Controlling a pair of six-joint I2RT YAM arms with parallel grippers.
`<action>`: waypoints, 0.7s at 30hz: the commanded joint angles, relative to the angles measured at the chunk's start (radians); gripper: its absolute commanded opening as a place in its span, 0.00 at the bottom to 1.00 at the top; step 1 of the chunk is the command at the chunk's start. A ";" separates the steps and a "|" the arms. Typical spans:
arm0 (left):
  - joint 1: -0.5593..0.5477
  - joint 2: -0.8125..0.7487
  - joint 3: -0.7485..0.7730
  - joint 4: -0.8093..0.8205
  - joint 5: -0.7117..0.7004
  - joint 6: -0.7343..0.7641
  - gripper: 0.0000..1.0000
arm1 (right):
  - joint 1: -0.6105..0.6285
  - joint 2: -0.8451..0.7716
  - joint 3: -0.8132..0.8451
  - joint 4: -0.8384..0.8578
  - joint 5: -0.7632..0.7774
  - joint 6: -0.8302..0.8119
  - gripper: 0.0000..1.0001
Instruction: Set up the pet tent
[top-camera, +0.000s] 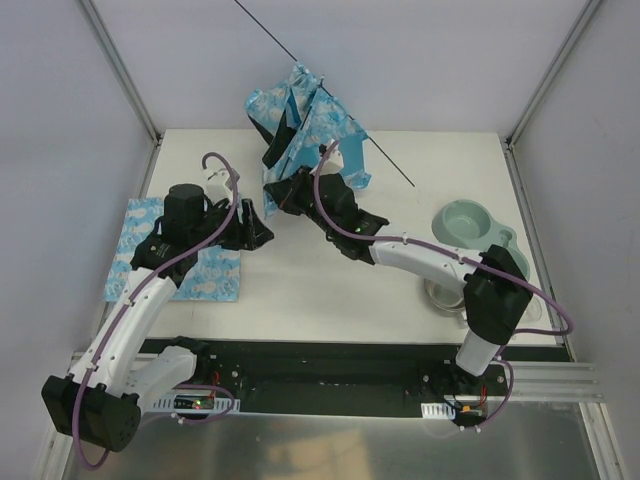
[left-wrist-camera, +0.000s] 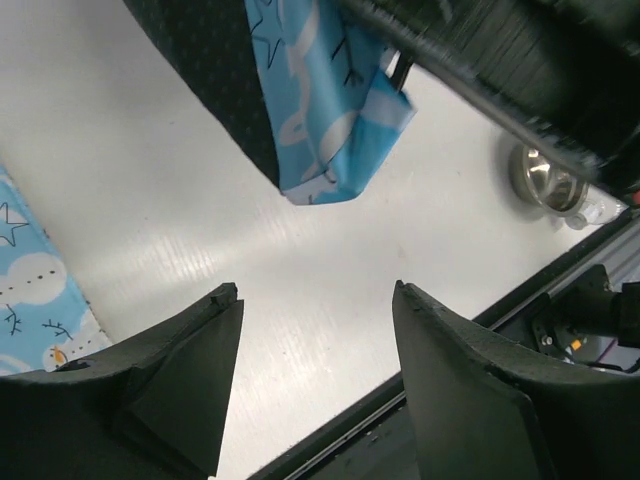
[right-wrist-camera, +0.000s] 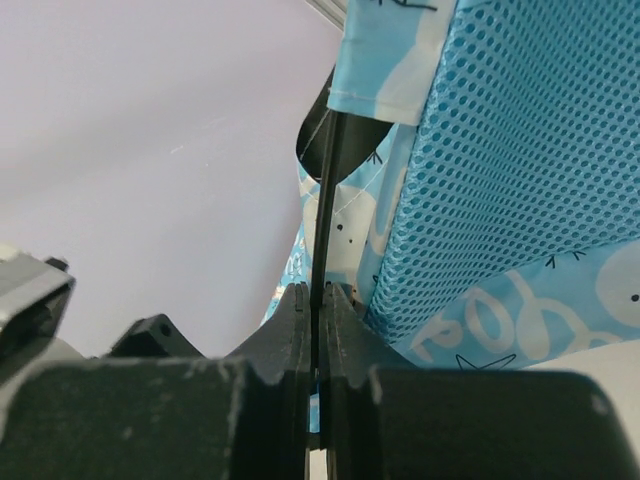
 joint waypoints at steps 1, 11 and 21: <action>0.001 -0.046 -0.052 0.096 -0.043 0.060 0.63 | -0.017 -0.041 0.079 -0.084 0.091 0.033 0.00; 0.001 -0.147 -0.294 0.567 -0.118 0.164 0.60 | -0.017 -0.024 0.125 -0.152 0.092 0.085 0.00; -0.002 -0.095 -0.391 0.896 0.046 0.422 0.46 | -0.018 -0.018 0.125 -0.155 0.100 0.080 0.00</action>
